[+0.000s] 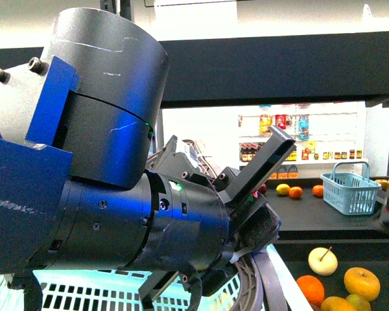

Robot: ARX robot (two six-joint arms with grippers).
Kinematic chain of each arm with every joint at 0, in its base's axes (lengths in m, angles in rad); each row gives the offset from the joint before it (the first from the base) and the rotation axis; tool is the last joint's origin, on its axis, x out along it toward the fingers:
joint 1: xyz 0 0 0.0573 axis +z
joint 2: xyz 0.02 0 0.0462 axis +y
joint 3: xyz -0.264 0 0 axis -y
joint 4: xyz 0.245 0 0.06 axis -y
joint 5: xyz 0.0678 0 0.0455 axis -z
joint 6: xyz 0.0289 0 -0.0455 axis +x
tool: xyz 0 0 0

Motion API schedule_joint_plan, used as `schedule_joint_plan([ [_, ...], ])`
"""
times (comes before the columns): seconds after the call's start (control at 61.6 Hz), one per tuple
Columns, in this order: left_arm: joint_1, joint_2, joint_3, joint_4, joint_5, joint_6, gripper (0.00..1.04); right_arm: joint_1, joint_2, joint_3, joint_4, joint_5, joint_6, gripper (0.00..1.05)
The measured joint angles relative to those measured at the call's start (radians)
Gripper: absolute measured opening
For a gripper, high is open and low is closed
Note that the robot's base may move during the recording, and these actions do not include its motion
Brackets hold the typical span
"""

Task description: Pick lemon from shelf

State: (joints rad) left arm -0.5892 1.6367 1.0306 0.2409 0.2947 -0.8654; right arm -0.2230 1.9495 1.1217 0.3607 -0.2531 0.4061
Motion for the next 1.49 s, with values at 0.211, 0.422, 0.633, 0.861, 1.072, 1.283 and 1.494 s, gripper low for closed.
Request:
schedule_joint_plan([
  [0.211, 0.0, 0.0, 0.0, 0.0, 0.0, 0.0, 0.13, 0.046, 0.24, 0.036, 0.0, 0.059, -0.046, 0.97],
  [0.422, 0.0, 0.0, 0.0, 0.0, 0.0, 0.0, 0.13, 0.152, 0.383, 0.141, 0.0, 0.13, -0.008, 0.97],
  [0.633, 0.0, 0.0, 0.0, 0.0, 0.0, 0.0, 0.13, 0.229, 0.51, 0.259, -0.034, 0.185, 0.045, 0.97],
  [0.861, 0.0, 0.0, 0.0, 0.0, 0.0, 0.0, 0.13, 0.25, 0.621, 0.363, -0.066, 0.222, 0.058, 0.97],
  [1.072, 0.0, 0.0, 0.0, 0.0, 0.0, 0.0, 0.13, 0.276, 0.702, 0.446, -0.091, 0.235, 0.079, 0.97],
  [1.283, 0.0, 0.0, 0.0, 0.0, -0.002, 0.001, 0.13, 0.303, 0.756, 0.523, -0.115, 0.245, 0.091, 0.97],
  [1.494, 0.0, 0.0, 0.0, 0.0, -0.003, 0.0, 0.13, 0.312, 0.809, 0.605, -0.157, 0.262, 0.091, 0.97],
])
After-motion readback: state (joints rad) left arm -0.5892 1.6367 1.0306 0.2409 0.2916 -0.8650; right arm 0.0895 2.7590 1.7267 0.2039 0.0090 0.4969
